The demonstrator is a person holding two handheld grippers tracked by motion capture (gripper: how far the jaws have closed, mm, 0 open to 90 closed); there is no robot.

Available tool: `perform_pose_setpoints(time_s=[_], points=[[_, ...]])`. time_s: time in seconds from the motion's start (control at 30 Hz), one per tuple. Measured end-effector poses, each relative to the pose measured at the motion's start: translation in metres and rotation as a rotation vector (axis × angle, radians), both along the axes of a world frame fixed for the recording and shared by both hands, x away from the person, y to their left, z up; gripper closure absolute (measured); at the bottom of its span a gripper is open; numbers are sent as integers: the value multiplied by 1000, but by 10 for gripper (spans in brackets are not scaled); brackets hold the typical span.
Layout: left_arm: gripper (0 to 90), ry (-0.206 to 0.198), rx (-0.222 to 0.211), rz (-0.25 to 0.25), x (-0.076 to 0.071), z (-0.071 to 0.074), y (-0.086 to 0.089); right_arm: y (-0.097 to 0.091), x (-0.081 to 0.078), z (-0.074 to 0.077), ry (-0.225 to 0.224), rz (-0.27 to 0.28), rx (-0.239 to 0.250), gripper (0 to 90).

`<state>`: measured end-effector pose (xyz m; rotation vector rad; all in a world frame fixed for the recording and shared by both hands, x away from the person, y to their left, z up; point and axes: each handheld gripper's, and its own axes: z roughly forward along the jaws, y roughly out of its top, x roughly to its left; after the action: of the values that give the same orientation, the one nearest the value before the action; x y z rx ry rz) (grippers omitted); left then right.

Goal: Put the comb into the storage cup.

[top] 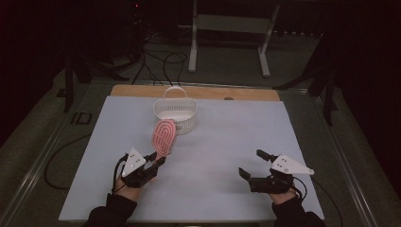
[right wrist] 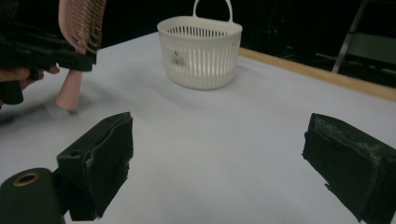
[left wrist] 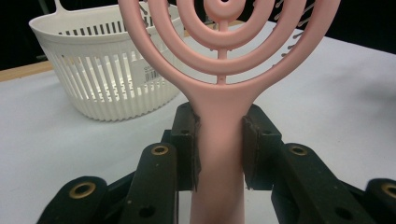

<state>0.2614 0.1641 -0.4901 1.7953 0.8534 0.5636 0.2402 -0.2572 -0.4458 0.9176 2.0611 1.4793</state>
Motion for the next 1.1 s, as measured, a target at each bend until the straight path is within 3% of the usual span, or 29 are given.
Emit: perform_pose_setpoints(time_s=[0.37,0.6,0.67,1.1], points=[[705,5,-11,-5,-1,0,1,20,8,28,-25,45,-6,83],[705,6,-15,-13,-1,0,1,33,14,36,-27,78,-16,76],[705,3,-15,-10,-1,0,0,42,17,40,-40,95,-43,73],[705,-3,-23,-9,-2,1,1,79,28,57,-62,150,-39,73]])
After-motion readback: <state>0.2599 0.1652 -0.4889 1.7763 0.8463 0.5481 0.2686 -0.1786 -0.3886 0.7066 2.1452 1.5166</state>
